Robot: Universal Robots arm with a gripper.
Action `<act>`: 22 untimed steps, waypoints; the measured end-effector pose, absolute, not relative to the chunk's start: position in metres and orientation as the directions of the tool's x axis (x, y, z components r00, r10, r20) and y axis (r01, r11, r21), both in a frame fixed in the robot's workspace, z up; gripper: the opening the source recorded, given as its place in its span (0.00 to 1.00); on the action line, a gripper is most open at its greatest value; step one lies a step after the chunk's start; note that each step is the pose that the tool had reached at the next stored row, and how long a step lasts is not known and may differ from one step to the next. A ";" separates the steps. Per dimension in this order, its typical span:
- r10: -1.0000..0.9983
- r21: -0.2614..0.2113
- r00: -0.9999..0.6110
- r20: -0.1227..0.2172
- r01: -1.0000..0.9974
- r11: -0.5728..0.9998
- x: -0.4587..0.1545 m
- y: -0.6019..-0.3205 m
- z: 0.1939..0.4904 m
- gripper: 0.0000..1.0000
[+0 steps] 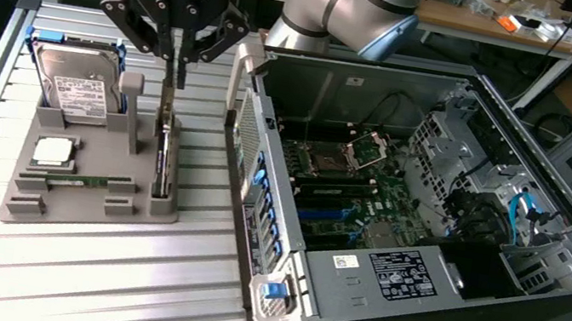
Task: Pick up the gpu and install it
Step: 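Pick up the gpu and move the gpu toward the slot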
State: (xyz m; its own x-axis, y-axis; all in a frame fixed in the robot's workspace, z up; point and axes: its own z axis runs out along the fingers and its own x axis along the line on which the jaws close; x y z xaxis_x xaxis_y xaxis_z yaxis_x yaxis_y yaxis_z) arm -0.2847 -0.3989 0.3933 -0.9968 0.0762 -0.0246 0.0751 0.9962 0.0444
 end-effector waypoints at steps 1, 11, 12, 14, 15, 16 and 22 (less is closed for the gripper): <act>0.076 0.044 -0.997 -0.025 0.075 0.996 -0.285 -0.399 0.393 0.17; 0.076 0.044 -0.997 -0.025 0.075 0.996 -0.285 -0.399 0.393 0.43; 0.076 0.044 -0.997 -0.025 0.075 0.996 -0.285 -0.399 0.393 0.50; 0.076 0.044 -0.997 -0.025 0.075 0.996 -0.285 -0.399 0.393 0.50; 0.076 0.044 -0.997 -0.025 0.075 0.996 -0.285 -0.399 0.393 0.50; 0.076 0.044 -0.997 -0.025 0.075 0.996 -0.285 -0.399 0.393 0.50; 0.076 0.044 -0.997 -0.025 0.075 0.996 -0.285 -0.399 0.391 0.50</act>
State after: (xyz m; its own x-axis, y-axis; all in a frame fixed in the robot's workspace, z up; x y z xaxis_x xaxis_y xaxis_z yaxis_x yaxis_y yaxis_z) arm -0.2850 -0.3990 0.3914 -0.9968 0.0762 -0.0246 0.0751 0.9962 0.0444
